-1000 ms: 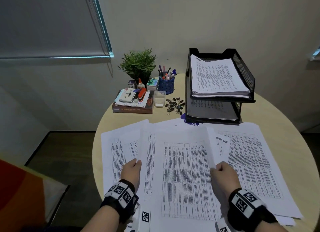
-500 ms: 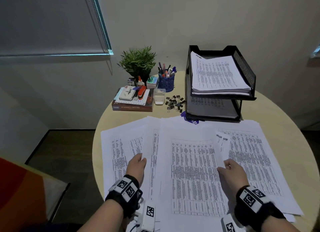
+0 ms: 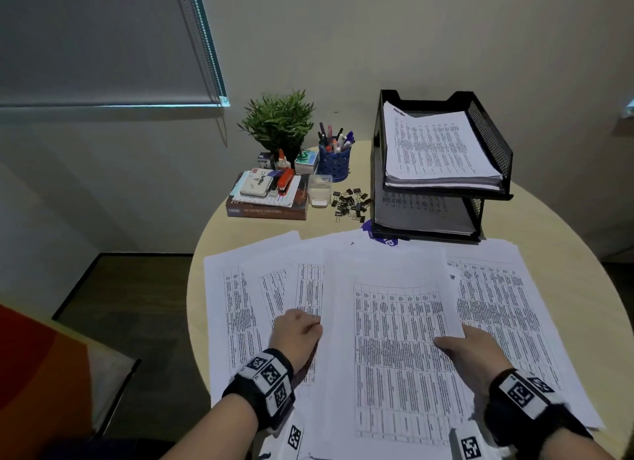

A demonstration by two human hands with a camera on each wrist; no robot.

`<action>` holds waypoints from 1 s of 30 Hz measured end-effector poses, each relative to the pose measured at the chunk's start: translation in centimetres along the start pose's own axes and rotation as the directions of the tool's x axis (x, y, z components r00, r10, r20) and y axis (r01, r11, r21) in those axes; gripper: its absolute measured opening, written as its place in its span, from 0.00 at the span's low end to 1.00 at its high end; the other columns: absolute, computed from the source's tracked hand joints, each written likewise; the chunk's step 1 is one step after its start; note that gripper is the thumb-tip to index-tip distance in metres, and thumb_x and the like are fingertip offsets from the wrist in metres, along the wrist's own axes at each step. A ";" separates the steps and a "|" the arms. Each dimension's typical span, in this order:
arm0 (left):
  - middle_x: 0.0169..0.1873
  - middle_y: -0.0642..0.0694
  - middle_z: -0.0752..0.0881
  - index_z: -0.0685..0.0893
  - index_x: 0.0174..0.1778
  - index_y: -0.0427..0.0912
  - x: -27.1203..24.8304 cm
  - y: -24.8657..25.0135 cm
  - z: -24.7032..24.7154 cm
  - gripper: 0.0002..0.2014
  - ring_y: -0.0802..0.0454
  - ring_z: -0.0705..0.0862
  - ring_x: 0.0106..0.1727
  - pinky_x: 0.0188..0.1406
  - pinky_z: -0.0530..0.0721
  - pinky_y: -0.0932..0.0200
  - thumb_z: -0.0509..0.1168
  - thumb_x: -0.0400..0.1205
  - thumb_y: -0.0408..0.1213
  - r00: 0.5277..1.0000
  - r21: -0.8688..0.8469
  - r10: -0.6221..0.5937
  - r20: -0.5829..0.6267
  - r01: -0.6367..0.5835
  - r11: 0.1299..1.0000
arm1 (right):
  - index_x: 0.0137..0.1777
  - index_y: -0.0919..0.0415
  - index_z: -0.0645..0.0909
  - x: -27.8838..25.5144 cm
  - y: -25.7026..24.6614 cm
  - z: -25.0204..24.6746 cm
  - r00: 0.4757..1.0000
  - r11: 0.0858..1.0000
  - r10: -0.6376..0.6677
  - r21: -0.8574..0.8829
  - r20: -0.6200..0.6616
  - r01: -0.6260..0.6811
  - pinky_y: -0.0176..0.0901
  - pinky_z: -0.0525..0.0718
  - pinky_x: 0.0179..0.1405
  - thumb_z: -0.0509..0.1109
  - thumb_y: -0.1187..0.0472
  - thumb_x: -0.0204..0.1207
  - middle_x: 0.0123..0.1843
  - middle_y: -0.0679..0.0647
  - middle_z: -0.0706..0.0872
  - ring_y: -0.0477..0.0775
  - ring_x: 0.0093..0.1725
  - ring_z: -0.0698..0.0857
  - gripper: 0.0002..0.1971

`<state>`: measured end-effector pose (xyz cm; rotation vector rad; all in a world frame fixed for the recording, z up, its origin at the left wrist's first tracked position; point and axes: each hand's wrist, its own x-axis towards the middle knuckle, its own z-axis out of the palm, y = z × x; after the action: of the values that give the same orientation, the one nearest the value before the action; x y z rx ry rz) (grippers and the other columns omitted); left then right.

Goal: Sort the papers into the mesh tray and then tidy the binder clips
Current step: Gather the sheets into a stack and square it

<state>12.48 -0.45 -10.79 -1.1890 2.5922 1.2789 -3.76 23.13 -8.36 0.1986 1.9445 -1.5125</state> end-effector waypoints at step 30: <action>0.73 0.39 0.74 0.64 0.77 0.36 0.0 1.6 0.1 0.42 0.40 0.73 0.72 0.72 0.70 0.46 0.76 0.71 0.45 0.910 -0.467 -0.312 0.273 0.409 0.784 | 0.52 0.71 0.79 -1.2 -0.4 3.4 0.994 0.989 -0.032 -0.139 0.109 0.047 0.30 0.79 0.31 0.69 0.69 0.77 0.42 0.58 0.85 0.52 0.38 0.81 0.07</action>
<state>11.47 0.23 -9.82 -1.4578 1.8067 1.9350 -1.66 20.28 -7.75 0.0179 1.9711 -1.3744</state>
